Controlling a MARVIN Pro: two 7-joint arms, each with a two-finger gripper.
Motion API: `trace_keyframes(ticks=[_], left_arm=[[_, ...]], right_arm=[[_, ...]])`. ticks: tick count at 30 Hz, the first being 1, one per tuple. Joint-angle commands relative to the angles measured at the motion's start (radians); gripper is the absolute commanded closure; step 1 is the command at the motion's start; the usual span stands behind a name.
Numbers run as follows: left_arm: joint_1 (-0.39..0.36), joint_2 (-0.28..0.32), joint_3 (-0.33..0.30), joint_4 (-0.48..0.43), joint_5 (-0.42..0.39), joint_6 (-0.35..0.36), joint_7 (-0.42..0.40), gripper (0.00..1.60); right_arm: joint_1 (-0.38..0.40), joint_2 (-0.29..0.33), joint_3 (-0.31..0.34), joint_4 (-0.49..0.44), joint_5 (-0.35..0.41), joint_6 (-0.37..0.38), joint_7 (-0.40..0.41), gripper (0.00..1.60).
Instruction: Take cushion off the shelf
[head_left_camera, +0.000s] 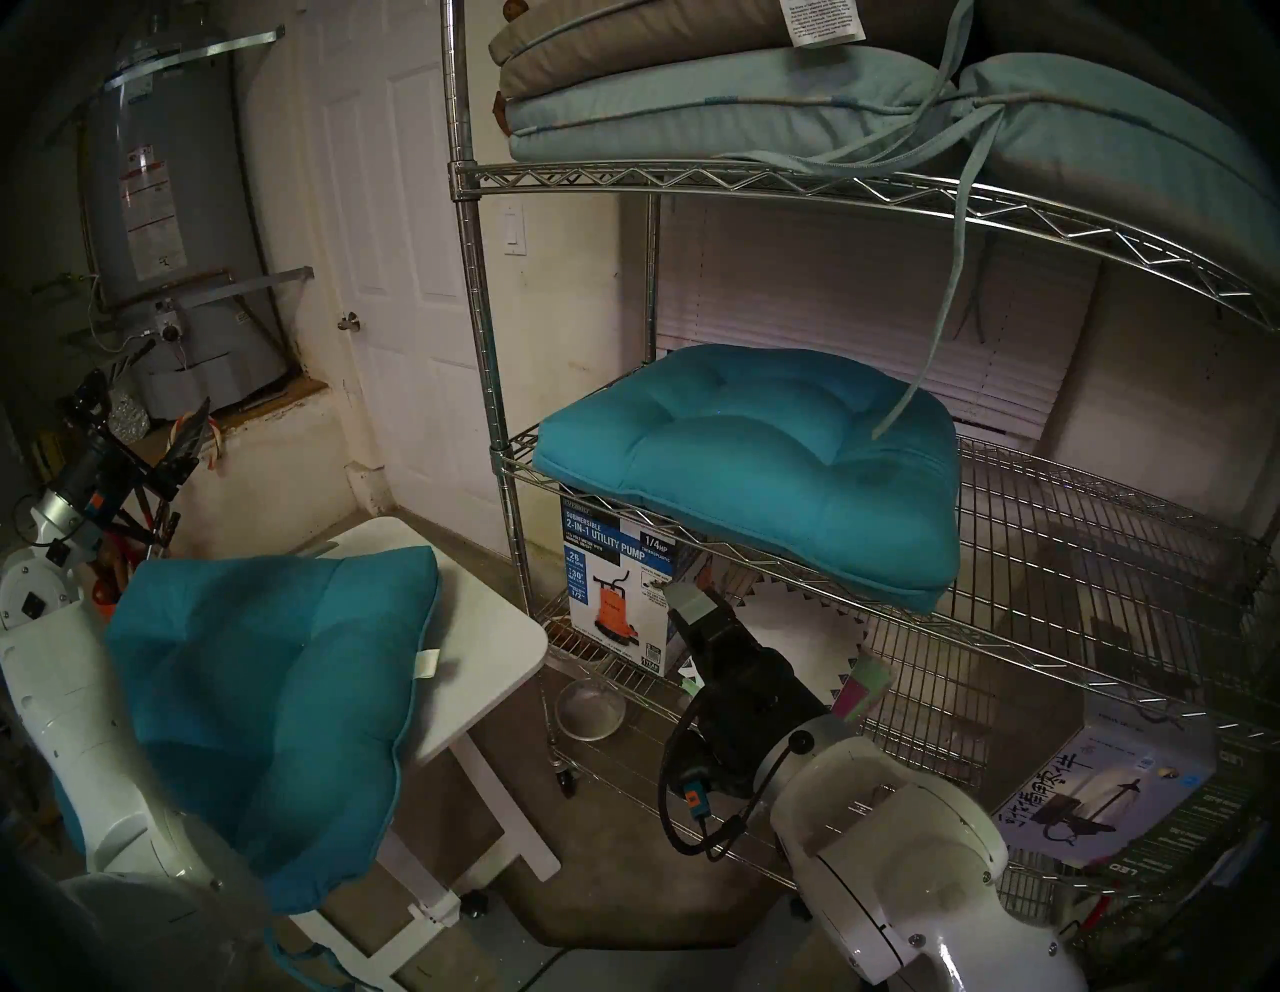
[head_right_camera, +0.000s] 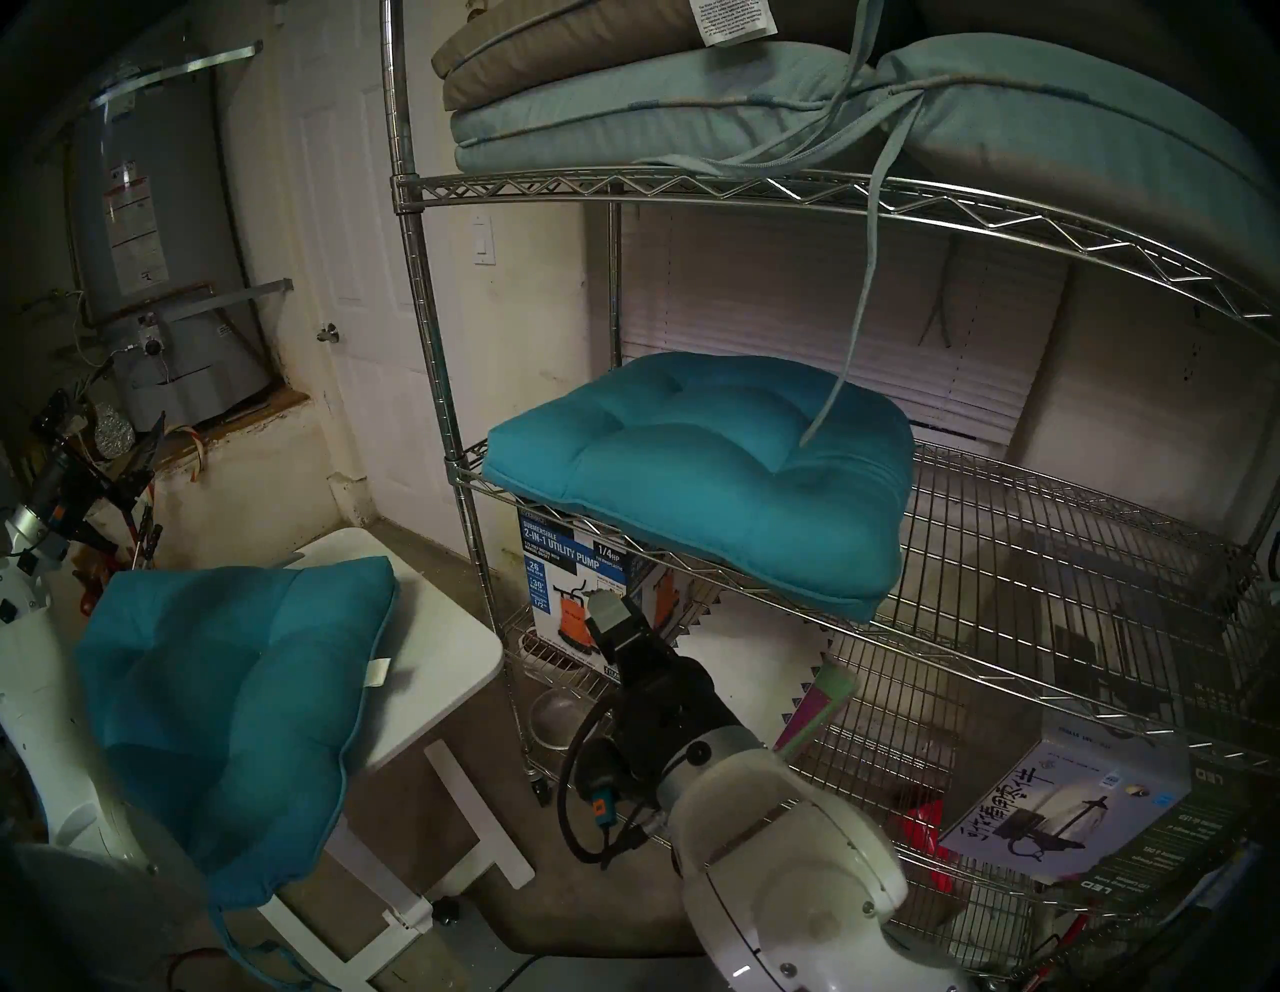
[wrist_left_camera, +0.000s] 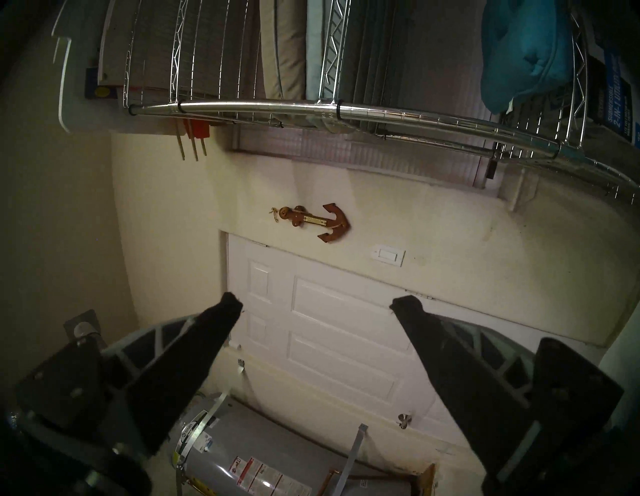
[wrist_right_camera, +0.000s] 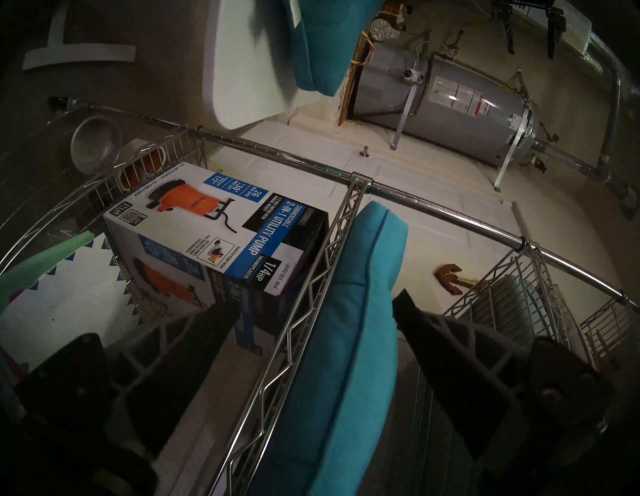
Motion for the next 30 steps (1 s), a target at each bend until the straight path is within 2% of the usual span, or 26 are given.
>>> trace_keyframes(ticks=[1,25,28,30], left_arm=[[0.002,0.059,0.012,-0.004,-0.048,0.001,-0.014,0.00],[0.038,0.100,0.043,0.010,-0.098,0.001,0.006,0.00],[0.035,0.135,0.062,0.061,-0.137,0.001,-0.001,0.00],[0.026,0.151,0.077,0.089,-0.136,0.001,-0.001,0.00]], right_arm=[[0.043,0.037,-0.037,-0.017,0.003,0.064,0.008,0.00],[0.128,0.126,-0.126,-0.011,0.025,0.202,0.060,0.00],[0.137,0.127,-0.133,-0.007,0.027,0.214,0.063,0.00],[0.147,0.132,-0.142,-0.006,0.010,0.220,0.076,0.00]])
